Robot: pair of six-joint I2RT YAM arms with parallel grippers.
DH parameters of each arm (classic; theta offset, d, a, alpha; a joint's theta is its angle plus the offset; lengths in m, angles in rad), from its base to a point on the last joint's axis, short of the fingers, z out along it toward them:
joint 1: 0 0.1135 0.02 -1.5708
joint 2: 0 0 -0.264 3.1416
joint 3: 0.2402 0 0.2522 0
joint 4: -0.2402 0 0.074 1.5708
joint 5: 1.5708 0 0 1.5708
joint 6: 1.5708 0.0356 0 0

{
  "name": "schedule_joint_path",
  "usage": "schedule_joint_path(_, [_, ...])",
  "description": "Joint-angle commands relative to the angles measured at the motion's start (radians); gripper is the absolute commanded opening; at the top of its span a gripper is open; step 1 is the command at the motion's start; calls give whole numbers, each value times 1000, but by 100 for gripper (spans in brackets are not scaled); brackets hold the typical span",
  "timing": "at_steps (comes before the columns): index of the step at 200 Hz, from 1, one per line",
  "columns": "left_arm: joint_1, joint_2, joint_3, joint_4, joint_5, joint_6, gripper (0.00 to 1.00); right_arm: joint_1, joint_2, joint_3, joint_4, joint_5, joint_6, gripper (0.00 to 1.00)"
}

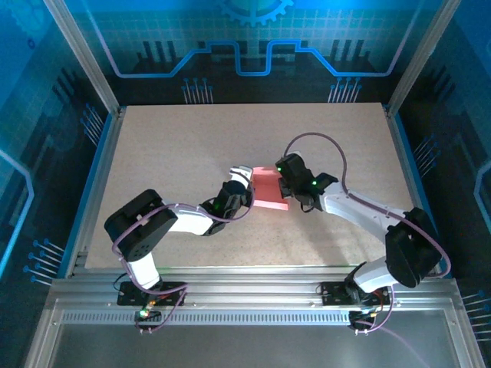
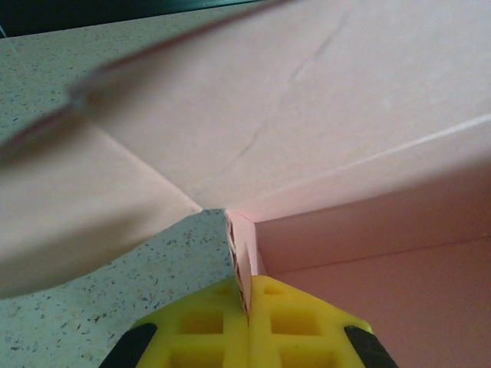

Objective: Fold the paper box

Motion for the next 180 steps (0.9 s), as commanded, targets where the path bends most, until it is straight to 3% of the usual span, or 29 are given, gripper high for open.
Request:
schedule_joint_path(1, [-31,11,-14,28,26,30,0,29,31,43,-36,-29,135,0])
schedule_joint_path(62, [-34,17,-15,38,25,32,0,50,79,91,-110,63,287,0])
schedule_joint_path(180, [-35,31,-12,48,24,27,0,95,67,-12,-55,64,460,0])
